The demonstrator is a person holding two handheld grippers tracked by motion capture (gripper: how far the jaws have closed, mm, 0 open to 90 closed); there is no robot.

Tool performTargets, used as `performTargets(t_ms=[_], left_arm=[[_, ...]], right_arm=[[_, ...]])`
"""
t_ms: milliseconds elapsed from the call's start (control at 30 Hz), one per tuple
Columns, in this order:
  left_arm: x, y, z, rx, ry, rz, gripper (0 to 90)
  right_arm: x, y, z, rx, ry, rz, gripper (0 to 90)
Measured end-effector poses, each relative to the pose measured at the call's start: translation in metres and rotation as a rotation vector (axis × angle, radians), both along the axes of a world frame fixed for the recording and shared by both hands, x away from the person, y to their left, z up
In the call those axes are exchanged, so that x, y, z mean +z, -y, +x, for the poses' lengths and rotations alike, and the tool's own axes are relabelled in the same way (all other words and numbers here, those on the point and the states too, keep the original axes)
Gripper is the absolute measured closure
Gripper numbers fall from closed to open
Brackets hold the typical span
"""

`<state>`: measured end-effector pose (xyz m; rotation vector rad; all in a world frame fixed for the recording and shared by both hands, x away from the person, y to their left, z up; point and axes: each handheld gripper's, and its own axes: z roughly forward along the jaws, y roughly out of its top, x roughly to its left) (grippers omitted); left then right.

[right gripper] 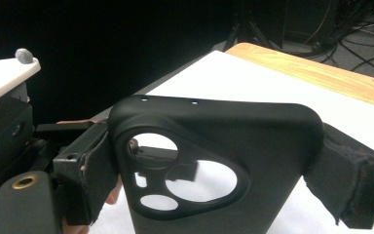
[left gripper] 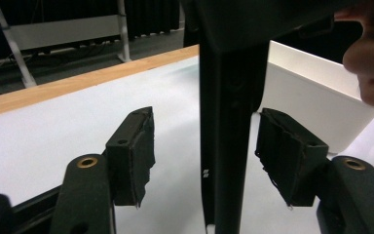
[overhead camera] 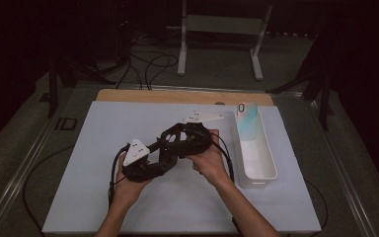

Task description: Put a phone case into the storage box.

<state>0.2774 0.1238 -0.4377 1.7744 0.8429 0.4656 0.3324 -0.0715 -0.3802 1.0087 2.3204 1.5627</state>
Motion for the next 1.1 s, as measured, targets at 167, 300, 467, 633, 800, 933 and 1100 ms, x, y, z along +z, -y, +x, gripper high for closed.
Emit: performTargets(t_ms=[167,300,467,633,800,933,1100], left_arm=[[-0.001,-0.013,-0.002,0.026,-0.006,-0.010,20.2],[-0.003,-0.022,-0.005,0.043,0.002,-0.015,14.0],[-0.009,-0.033,-0.009,0.047,0.014,0.009,4.8],[-0.014,-0.048,-0.013,0.082,0.014,0.017,1.7],[-0.024,-0.067,-0.019,0.115,0.010,0.039,0.9],[-0.028,-0.080,-0.022,0.142,0.004,0.064,0.6],[-0.033,-0.094,-0.026,0.180,0.011,0.074,0.6]], right_arm=[[0.000,0.001,0.001,-0.023,-0.003,0.002,13.6],[-0.001,0.002,0.002,-0.035,-0.006,-0.006,13.6],[0.000,0.003,0.003,-0.039,-0.001,-0.018,13.5],[0.001,0.006,0.002,-0.039,0.007,-0.025,13.5],[0.002,0.009,0.003,-0.045,0.013,-0.026,13.6],[0.003,0.010,0.003,-0.044,0.013,-0.034,13.6],[0.004,0.012,0.003,-0.049,0.018,-0.043,13.6]])
